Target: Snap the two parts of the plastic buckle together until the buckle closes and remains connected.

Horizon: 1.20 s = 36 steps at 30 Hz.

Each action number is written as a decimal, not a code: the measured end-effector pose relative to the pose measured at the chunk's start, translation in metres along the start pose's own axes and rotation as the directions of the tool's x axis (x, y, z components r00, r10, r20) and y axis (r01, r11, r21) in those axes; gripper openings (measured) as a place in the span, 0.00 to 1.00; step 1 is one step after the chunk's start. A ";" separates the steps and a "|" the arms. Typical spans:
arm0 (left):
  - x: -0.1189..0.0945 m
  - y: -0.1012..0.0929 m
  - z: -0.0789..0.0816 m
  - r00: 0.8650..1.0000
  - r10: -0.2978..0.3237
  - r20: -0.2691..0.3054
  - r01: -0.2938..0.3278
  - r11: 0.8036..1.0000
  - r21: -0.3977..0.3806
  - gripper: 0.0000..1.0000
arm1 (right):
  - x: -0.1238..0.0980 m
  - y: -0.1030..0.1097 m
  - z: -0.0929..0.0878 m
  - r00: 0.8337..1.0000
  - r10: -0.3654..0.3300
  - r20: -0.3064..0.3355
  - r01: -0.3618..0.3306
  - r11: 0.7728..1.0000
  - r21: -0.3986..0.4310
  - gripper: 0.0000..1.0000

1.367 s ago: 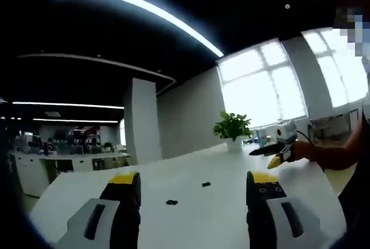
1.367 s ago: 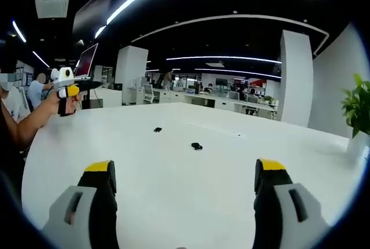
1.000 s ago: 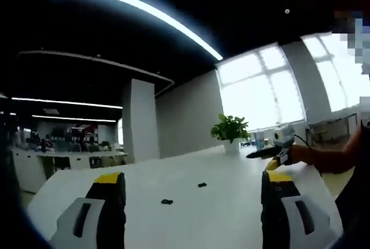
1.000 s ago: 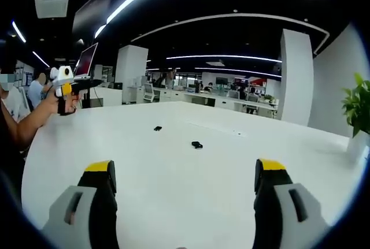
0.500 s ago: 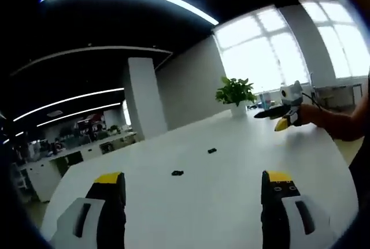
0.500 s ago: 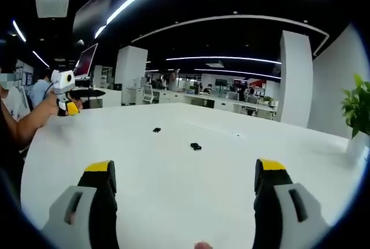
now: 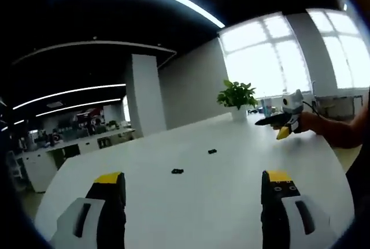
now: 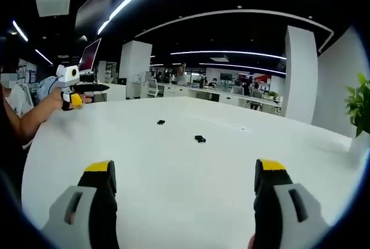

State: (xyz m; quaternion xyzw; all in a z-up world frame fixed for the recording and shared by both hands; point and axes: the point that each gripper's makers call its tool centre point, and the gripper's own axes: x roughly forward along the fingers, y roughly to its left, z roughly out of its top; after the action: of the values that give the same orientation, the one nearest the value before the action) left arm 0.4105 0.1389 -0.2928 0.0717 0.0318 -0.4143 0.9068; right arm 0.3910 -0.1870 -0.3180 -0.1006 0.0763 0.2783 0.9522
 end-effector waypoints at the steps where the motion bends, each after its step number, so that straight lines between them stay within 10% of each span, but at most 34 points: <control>1: 0.000 0.003 -0.001 1.000 0.017 -0.016 -0.017 1.000 -0.003 1.00 | 0.000 0.000 0.001 1.000 -0.003 0.005 0.003 1.000 -0.003 1.00; 20: 0.030 0.015 0.018 1.000 0.012 -0.008 -0.012 0.999 -0.031 1.00 | 0.018 -0.012 0.014 1.000 -0.022 0.003 0.022 1.000 -0.009 1.00; 36: 0.051 0.018 0.001 0.998 -0.009 -0.070 0.007 0.999 -0.038 1.00 | 0.039 -0.007 0.024 0.998 0.058 0.031 -0.059 0.998 0.021 1.00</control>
State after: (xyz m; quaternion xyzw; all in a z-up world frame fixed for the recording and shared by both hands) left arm 0.4576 0.1122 -0.2958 0.0690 0.0716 -0.4145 0.9046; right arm 0.4295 -0.1671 -0.3017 -0.0835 0.0678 0.3067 0.9457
